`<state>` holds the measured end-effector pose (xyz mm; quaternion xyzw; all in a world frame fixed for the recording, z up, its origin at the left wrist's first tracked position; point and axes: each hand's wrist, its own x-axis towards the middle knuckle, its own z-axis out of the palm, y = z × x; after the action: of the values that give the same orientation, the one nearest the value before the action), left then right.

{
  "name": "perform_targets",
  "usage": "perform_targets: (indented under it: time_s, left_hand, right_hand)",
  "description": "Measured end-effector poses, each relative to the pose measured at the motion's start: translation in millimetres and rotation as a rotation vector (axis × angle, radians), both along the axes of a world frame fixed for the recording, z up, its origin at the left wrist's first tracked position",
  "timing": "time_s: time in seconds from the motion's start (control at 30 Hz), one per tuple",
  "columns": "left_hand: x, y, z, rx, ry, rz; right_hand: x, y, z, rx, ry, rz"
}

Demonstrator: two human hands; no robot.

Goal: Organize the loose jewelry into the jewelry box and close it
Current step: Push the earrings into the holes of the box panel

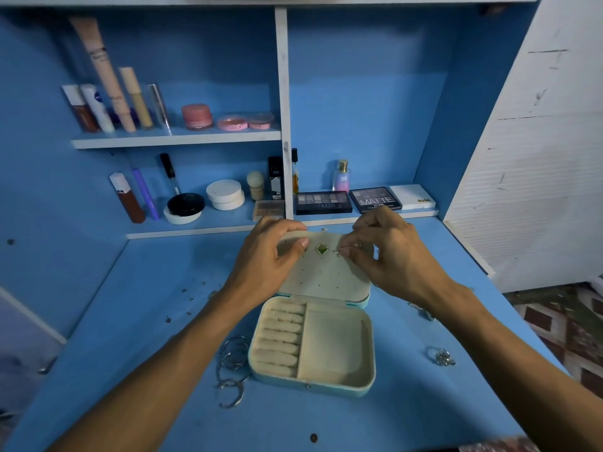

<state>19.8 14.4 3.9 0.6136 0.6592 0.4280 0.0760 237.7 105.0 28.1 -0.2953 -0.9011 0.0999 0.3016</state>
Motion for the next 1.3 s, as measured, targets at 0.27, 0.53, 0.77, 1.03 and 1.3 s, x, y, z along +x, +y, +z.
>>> perform_targets:
  time_s: [0.27, 0.53, 0.77, 1.03, 1.3]
  left_hand:
    - [1, -2, 1, 0.018, 0.020, -0.006]
    - [2, -4, 1, 0.086, 0.237, 0.051]
    - [34, 10, 17, 0.120, 0.477, -0.005]
    - [33, 5, 18, 0.133, 0.304, -0.079]
    - [39, -47, -5, 0.458, 0.570, -0.061]
  right_hand:
    - [-5, 4, 6, -0.098, 0.036, 0.039]
    - [-5, 7, 20, -0.574, 0.180, 0.015]
    - [0, 10, 31, -0.778, 0.207, 0.100]
    - [14, 13, 26, -0.938, 0.285, 0.171]
    - [21, 10, 9, -0.924, 0.323, 0.216]
